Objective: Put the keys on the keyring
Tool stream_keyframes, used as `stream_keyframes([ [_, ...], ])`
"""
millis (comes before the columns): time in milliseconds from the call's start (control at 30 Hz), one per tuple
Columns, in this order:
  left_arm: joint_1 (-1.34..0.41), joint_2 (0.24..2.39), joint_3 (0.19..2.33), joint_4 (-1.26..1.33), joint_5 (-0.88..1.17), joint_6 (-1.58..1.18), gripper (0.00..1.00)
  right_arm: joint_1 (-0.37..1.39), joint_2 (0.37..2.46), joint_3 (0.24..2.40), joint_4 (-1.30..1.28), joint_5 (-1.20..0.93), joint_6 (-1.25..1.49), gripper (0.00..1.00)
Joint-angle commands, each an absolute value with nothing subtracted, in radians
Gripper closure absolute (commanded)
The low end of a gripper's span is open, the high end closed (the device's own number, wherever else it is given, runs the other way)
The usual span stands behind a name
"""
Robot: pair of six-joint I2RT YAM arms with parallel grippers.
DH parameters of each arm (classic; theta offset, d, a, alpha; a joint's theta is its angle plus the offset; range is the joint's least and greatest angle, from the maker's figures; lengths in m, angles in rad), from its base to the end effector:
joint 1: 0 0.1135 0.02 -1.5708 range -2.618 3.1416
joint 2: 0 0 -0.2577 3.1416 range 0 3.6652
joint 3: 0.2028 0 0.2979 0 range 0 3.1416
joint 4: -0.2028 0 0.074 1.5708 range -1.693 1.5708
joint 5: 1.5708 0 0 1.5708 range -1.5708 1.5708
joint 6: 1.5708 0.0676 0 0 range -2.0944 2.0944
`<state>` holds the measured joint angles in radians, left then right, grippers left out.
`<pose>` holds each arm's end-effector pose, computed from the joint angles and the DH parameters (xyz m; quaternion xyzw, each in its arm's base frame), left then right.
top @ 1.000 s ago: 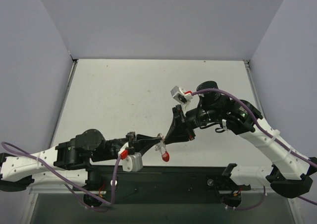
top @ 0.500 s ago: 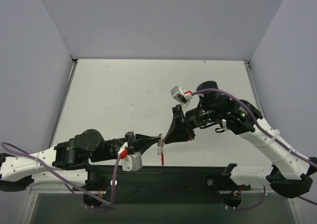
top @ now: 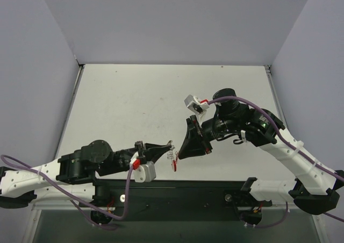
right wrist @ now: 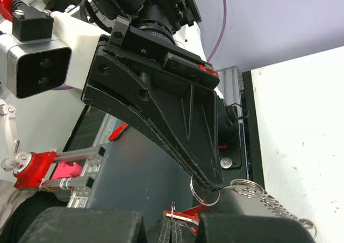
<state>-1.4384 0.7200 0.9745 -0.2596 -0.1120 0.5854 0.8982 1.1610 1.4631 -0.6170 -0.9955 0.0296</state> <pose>0.0385 -0.2317 0.4142 0.5792 0.4088 -0.2552 0.6575 0.1322 0.2570 0.4597 -0.5536 0.5270 0.5765 0.2888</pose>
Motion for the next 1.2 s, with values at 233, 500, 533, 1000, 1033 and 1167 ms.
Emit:
stream_keyframes([
  [233,-1.437,0.681,1.021,-0.304,0.000,0.578,1.00,0.893,1.144,1.466,-0.586,-1.022,0.025,1.00],
  [500,-1.437,0.747,1.065,-0.327,0.069,0.571,1.00,0.893,1.160,1.466,-0.586,-1.031,0.026,1.00],
  [533,-1.437,0.752,1.069,-0.333,0.069,0.571,1.00,0.893,1.160,1.465,-0.587,-1.031,0.026,1.00],
  [1000,-1.437,0.707,1.063,-0.281,0.058,0.578,1.00,0.894,1.163,1.451,-0.589,-1.040,0.021,1.00],
  [1033,-1.437,0.706,1.063,-0.279,0.055,0.581,1.00,0.893,1.161,1.453,-0.589,-1.040,0.021,1.00],
  [1167,-1.437,0.713,1.060,-0.272,0.046,0.586,1.00,0.894,1.164,1.456,-0.589,-1.048,0.021,1.00],
])
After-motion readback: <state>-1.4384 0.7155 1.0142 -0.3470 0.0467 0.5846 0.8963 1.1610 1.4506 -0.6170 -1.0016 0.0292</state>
